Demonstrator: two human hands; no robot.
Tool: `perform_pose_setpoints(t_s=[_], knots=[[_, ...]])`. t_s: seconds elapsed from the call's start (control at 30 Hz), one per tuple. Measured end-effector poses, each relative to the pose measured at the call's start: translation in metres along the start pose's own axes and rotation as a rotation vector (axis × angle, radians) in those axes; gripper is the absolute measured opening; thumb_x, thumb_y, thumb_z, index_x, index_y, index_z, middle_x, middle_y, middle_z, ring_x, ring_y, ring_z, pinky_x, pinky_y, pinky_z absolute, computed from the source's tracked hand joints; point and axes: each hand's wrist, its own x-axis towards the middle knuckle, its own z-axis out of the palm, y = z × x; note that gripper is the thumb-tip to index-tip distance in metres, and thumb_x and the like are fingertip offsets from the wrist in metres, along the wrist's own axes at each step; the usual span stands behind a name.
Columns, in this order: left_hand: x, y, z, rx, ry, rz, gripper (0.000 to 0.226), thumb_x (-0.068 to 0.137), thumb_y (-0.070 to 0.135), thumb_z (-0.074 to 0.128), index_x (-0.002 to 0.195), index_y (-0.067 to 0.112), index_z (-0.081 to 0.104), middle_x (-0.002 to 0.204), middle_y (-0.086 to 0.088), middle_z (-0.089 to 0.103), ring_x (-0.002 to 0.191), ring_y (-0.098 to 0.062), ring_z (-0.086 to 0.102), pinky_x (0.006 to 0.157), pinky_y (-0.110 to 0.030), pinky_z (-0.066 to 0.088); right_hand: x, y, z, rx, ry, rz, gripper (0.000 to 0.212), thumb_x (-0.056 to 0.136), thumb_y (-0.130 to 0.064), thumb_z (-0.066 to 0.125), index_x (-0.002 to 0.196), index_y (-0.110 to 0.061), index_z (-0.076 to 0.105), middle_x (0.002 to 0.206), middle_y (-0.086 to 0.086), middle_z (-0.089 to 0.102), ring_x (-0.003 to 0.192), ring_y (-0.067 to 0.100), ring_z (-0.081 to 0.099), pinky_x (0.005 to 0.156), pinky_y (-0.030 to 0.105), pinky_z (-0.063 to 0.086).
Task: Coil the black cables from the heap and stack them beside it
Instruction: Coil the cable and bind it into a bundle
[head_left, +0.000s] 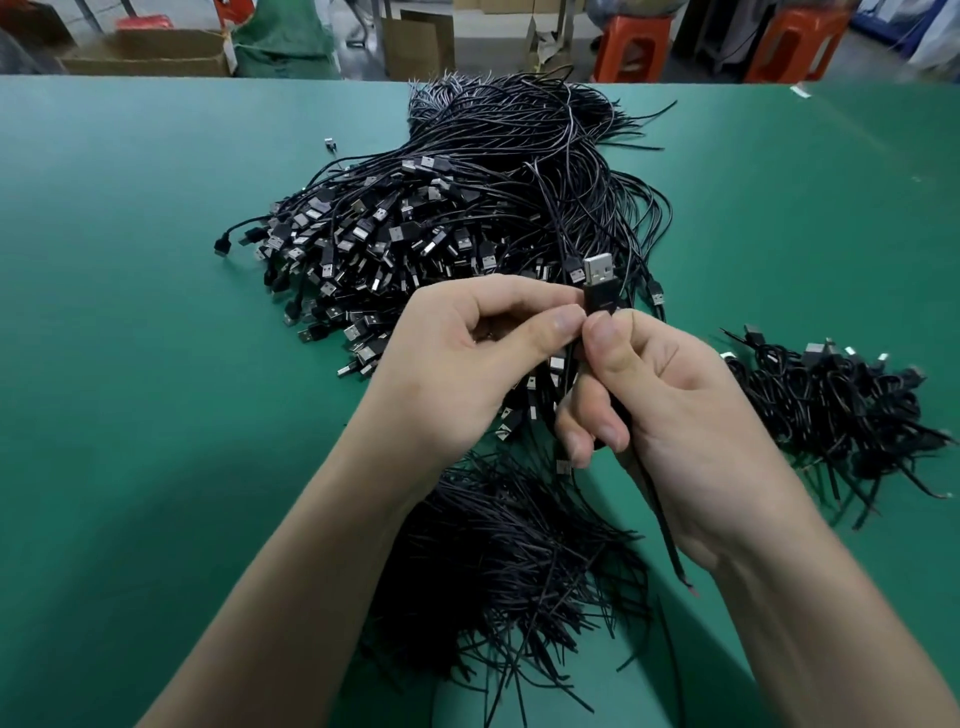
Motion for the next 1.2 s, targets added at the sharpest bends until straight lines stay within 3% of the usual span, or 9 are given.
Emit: perform_pose_setpoints(t_s=[0.13,0.27,0.37,0.57,0.7,0.8,0.9,1.07,1.2], knots=[[0.001,-0.003,-0.006,-0.104,-0.121,-0.023,0.021,0.095,0.015,0.064,0.115,0.015,0.074,0.100,0.007,0.080,0.095,-0.005,0.074,0.084,-0.019,0.056,0.000,-0.001,0.000,0.023,-0.023,-0.004,0.037,0.090,-0.041,0.061,0.089,-0.005,0.053,0.046,-0.001,0.049,0.048,0.017,0.056,0.058,0.024,0.051],[0.001,-0.004,-0.012,-0.156,-0.243,-0.038,0.029,0.099,0.010,0.058,0.123,-0.003,0.067,0.091,0.001,0.078,0.081,-0.015,0.074,0.080,-0.026,0.056,0.001,-0.001,0.000,-0.003,0.007,-0.008,0.035,0.081,-0.044,0.067,0.073,-0.011,0.059,0.048,0.003,0.054,0.051,0.017,0.060,0.060,0.021,0.051],[0.000,0.000,-0.014,-0.197,-0.337,-0.046,0.020,0.102,0.004,0.052,0.113,-0.006,0.067,0.081,-0.013,0.073,0.070,-0.030,0.067,0.075,-0.030,0.055,0.001,-0.001,-0.002,-0.039,0.013,0.017,0.032,0.074,-0.049,0.071,0.059,-0.022,0.064,0.052,0.003,0.059,0.060,0.011,0.065,0.074,0.019,0.049],[0.000,0.000,-0.005,-0.111,-0.173,-0.050,0.015,0.102,0.003,0.058,0.101,0.004,0.073,0.083,0.002,0.074,0.077,-0.007,0.070,0.074,-0.017,0.054,0.002,0.008,0.000,-0.045,0.157,0.009,0.041,0.073,-0.055,0.072,0.072,-0.015,0.066,0.064,0.001,0.062,0.064,0.009,0.058,0.073,0.025,0.047],[0.001,0.002,-0.003,-0.009,-0.079,-0.032,0.015,0.102,0.006,0.061,0.097,0.008,0.075,0.078,0.014,0.070,0.073,0.002,0.064,0.070,-0.012,0.049,0.003,0.012,0.005,-0.236,0.210,-0.090,0.051,0.090,-0.058,0.064,0.080,-0.008,0.064,0.079,-0.001,0.070,0.076,0.011,0.065,0.069,0.028,0.055],[0.002,0.001,-0.002,0.012,-0.002,-0.046,0.016,0.101,0.006,0.063,0.106,0.002,0.077,0.084,0.006,0.073,0.078,-0.010,0.067,0.072,-0.028,0.056,0.001,0.014,0.009,-0.490,0.211,-0.160,0.039,0.104,-0.044,0.047,0.086,-0.013,0.063,0.082,-0.001,0.071,0.078,0.014,0.067,0.071,0.037,0.056],[0.000,0.002,-0.002,-0.074,-0.013,-0.094,0.017,0.104,0.008,0.060,0.106,-0.001,0.074,0.066,-0.011,0.065,0.048,-0.035,0.061,0.043,-0.056,0.052,-0.002,0.014,0.015,-0.449,0.159,-0.103,0.032,0.109,-0.034,0.039,0.091,-0.012,0.054,0.078,0.000,0.067,0.066,0.017,0.072,0.056,0.036,0.058],[0.000,0.000,-0.004,-0.109,-0.004,-0.118,0.018,0.105,0.013,0.060,0.101,0.003,0.074,0.067,-0.003,0.069,0.045,-0.040,0.066,0.042,-0.034,0.054,-0.001,0.014,0.014,-0.437,0.056,-0.044,0.036,0.108,-0.038,0.036,0.100,-0.013,0.061,0.074,0.008,0.064,0.056,0.016,0.056,0.054,0.038,0.047],[0.001,-0.004,-0.006,-0.123,0.035,-0.089,0.016,0.102,0.005,0.061,0.101,0.004,0.076,0.074,0.004,0.075,0.065,-0.007,0.072,0.059,-0.019,0.058,-0.001,0.014,0.008,-0.325,-0.053,0.067,0.041,0.105,-0.038,0.039,0.110,-0.010,0.069,0.067,-0.007,0.053,0.062,0.006,0.047,0.057,0.017,0.040]])
